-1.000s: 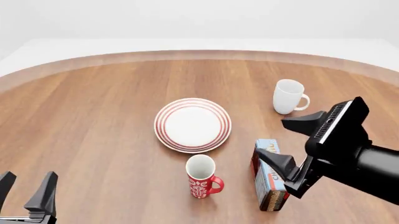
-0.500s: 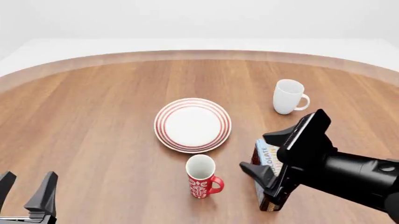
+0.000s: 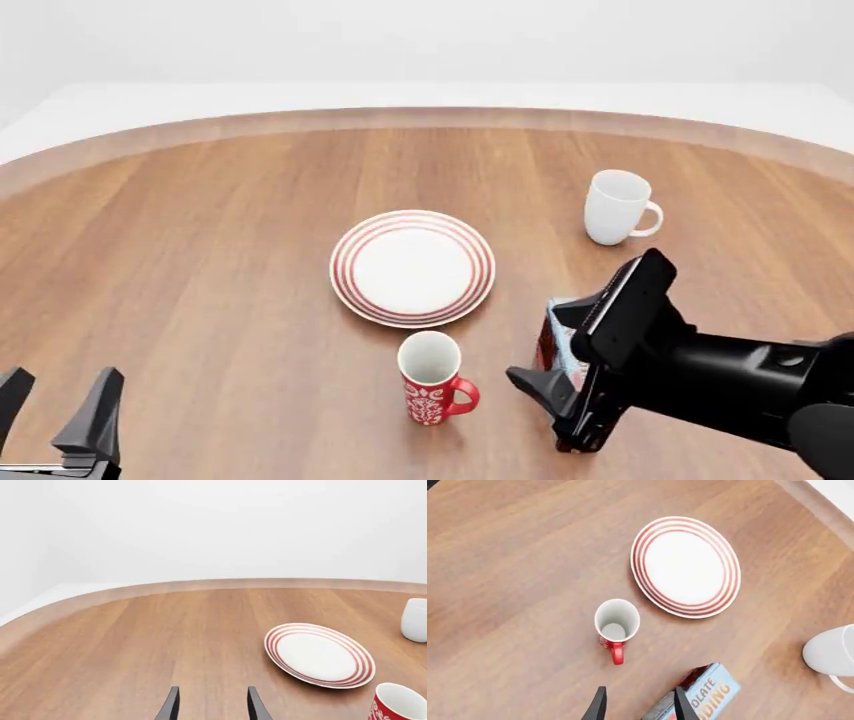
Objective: Pick up the red mug and put it on the plate
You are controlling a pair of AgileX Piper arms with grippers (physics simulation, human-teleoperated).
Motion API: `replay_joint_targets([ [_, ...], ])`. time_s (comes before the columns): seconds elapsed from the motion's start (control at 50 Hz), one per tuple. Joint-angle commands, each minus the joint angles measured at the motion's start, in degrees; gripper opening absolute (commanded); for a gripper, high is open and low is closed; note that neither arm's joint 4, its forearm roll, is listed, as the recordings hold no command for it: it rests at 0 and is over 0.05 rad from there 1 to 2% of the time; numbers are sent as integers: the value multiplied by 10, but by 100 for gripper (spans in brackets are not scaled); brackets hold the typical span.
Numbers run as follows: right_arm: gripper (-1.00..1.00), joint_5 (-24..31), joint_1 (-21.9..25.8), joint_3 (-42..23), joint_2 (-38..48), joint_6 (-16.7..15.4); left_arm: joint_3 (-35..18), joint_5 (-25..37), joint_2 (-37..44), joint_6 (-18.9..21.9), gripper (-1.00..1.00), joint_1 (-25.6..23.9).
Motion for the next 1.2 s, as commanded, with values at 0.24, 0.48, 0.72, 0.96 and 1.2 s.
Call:
replay_joint_targets([
  [0.24, 100, -52, 9, 23, 51, 18, 0, 0, 0, 0, 100, 0],
  [0.48, 100, -80, 11, 41, 71, 28, 0, 0, 0, 0, 100, 0],
  [0.72, 100, -103, 25, 41, 98, 40, 0, 0, 0, 0, 100, 0],
  [0.96, 100, -128, 28, 38, 127, 42, 0, 0, 0, 0, 100, 0],
  [1.2, 100, -153, 27, 43, 155, 43, 0, 0, 0, 0, 100, 0],
])
